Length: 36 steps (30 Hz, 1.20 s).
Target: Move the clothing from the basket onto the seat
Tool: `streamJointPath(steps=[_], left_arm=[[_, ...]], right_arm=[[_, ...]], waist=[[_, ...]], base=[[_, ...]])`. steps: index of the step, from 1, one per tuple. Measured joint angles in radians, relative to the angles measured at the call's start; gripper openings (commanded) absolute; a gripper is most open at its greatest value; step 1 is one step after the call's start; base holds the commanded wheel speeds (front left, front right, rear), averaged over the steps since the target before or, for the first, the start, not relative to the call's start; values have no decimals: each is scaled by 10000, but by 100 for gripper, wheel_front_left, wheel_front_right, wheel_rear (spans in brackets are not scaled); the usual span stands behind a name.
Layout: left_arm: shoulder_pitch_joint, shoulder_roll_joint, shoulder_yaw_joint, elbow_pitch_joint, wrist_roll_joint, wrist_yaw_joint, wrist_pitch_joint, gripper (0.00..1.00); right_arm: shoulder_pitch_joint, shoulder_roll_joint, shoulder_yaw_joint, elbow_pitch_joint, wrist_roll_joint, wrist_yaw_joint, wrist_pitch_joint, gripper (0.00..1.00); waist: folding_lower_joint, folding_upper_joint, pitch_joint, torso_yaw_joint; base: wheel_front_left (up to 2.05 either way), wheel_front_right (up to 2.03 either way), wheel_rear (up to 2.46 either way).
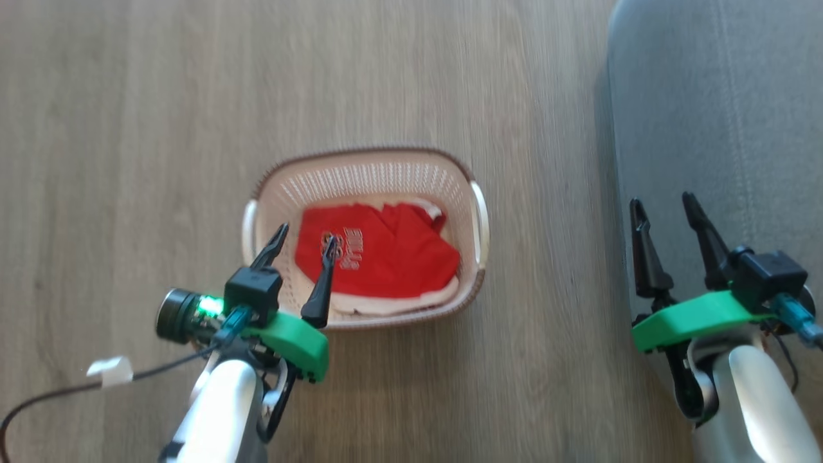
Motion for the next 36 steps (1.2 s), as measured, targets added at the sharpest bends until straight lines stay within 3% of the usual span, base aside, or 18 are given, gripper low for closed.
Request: streamJointPath(steps=[8, 17, 32, 36], left_arm=[[-1966, 119, -307, 1981, 660, -545, 0, 100], [-4462, 846, -1085, 4566, 1459, -934, 0, 100], [-7604, 1461, -1776, 8358, 1964, -1028, 0, 100], [-8181, 1567, -2151, 9047, 2299, -663, 337, 100]], right_arm=[[-602, 288, -336, -268, -267, 0, -2, 100], [-728, 334, -238, -832, 81, 0, -2, 100], [-997, 416, 800, -2272, 838, -82, -180, 100], [-926, 422, 905, -2665, 951, -84, -180, 100]], waist=[[2, 0, 1864, -538], [1, 0, 3972, -1389], [-1, 0, 6132, -2755], [-1, 0, 6445, -2911]], base=[[0, 0, 0], [0, 0, 0], [0, 0, 0], [0, 0, 0]])
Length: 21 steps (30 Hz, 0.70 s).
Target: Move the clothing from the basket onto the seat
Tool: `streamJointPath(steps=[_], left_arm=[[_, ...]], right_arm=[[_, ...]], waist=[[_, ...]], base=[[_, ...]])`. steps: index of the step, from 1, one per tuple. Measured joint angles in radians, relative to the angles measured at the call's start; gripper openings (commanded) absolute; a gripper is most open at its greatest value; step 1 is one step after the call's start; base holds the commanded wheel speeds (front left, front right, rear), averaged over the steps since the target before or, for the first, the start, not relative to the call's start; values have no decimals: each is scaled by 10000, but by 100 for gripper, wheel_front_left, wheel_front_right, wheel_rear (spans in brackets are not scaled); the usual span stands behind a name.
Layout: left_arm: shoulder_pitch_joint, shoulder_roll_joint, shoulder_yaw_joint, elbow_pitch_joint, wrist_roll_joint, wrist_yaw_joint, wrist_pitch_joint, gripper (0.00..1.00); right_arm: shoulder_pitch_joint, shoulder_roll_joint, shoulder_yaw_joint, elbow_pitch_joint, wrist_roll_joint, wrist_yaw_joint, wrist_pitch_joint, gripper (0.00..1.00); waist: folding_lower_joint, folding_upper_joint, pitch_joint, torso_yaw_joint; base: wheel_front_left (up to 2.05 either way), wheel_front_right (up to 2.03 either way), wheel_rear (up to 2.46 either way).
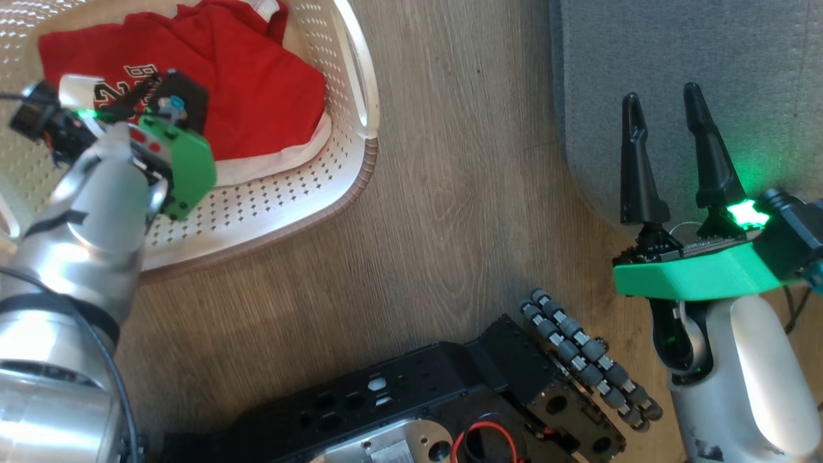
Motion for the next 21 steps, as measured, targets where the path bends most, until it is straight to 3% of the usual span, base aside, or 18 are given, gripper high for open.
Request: streamJointPath(steps=[11, 21], left_arm=[[-587, 280, -466, 288, 336, 251, 1392, 100], [-808, 332, -748, 318, 318, -380, 2596, 100]], right_arm=[[331, -2, 167, -646, -23, 0, 4, 100], [491, 0, 449, -1126, -199, 10, 102, 100]], waist=[[1, 0, 352, -26], [0, 0, 544, 48]], base=[[0, 0, 0], [0, 0, 0]])
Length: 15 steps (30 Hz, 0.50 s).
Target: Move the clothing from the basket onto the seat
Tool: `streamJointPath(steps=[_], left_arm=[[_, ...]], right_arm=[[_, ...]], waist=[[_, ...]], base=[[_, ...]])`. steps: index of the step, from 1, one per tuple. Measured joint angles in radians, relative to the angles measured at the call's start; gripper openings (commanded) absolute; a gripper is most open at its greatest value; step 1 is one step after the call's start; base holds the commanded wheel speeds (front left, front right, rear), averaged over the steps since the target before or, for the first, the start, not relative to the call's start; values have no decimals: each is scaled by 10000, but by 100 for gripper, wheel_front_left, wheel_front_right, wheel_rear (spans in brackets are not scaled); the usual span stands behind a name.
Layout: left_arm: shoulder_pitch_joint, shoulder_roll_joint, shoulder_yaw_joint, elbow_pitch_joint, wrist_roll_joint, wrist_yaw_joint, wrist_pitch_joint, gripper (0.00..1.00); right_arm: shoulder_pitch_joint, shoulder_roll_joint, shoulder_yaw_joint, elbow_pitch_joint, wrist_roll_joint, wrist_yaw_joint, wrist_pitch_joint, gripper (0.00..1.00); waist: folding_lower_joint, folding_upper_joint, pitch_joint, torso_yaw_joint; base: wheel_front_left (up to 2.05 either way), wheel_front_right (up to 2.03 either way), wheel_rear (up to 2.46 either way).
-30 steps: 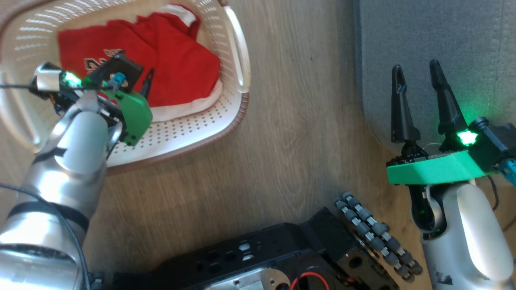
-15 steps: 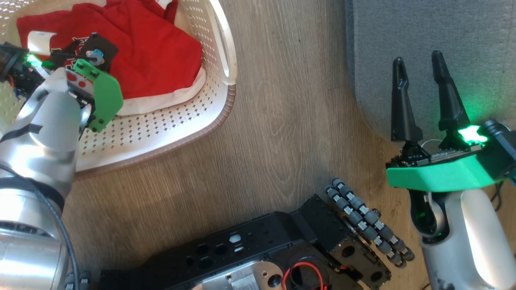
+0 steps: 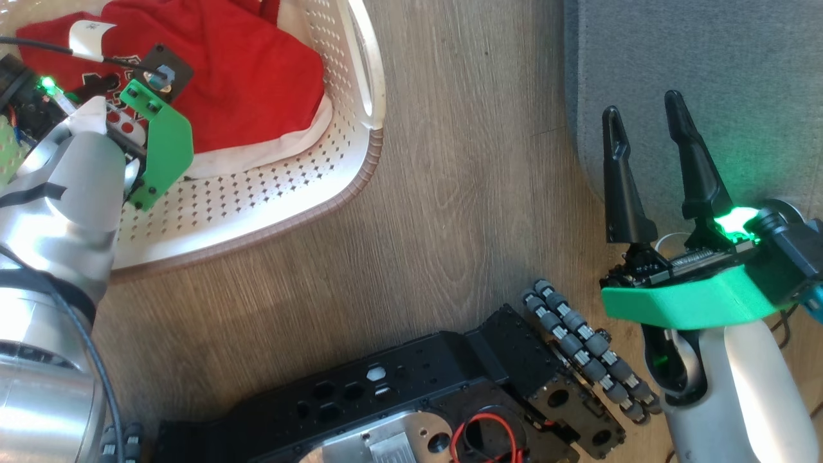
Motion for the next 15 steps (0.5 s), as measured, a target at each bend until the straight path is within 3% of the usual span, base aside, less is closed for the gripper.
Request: streamJointPath(steps=[6, 7, 8, 15], left_arm=[[0, -4, -38, -2, -207, -151, 433, 100], [0, -6, -36, -8, -234, -157, 562, 35], [0, -12, -50, -8, -286, -161, 650, 0], [-2, -12, -184, -6, -451, -236, 671, 0]], right_arm=[[236, 0, -12, -153, -84, 2, 4, 100], [236, 0, -15, -169, -84, 2, 4, 100], [235, 0, -17, -184, -92, 2, 4, 100], [231, 0, -33, -238, -173, 2, 4, 100]], waist=[[0, 0, 42, 60], [0, 0, 47, 72], [0, 0, 50, 83], [0, 0, 59, 164]], base=[[0, 0, 0], [0, 0, 0], [0, 0, 0], [0, 0, 0]])
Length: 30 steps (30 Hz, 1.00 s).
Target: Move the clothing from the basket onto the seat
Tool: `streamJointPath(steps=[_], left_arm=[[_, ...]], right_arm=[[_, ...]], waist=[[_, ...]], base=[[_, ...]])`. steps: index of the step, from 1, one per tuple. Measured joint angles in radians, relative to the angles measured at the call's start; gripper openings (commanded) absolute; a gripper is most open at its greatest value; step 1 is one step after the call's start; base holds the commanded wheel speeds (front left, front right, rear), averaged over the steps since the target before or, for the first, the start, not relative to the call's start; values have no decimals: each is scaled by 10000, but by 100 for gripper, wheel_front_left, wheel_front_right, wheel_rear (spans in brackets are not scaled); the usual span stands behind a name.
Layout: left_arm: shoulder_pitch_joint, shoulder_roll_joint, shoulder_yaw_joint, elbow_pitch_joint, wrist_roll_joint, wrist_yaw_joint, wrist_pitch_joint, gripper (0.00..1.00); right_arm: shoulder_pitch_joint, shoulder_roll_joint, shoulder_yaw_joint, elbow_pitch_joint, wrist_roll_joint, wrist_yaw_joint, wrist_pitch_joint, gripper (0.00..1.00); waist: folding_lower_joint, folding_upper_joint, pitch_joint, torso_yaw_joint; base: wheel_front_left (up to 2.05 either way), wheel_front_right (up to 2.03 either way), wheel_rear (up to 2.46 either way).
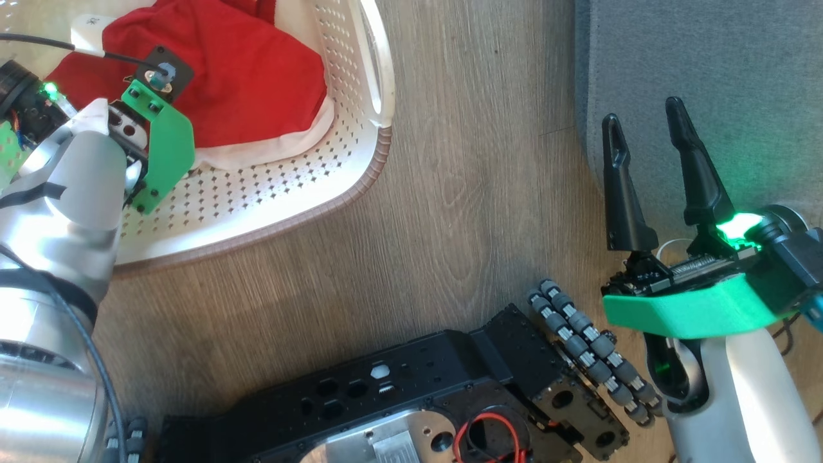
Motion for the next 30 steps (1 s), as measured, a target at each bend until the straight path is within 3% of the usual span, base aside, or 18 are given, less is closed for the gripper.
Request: streamJointPath(steps=[11, 20, 30], left_arm=[[0, -42, 150, 21, -470, 349, -688, 0], [113, -25, 226, 33, -825, 629, -2017, 0], [1717, -913, 1183, -140, -2357, 504, -3484, 0]], right_arm=[[-291, 0, -4, 109, -71, 0, 0, 100], [-1381, 0, 25, 587, 201, 0, 0, 100], [-1433, -2, -267, 1536, -79, 0, 2, 100]], waist=[[0, 0, -268, 13], [0, 0, -979, -140], [-1, 1, -2998, 133]], base=[[0, 0, 0], [0, 0, 0], [0, 0, 0]])
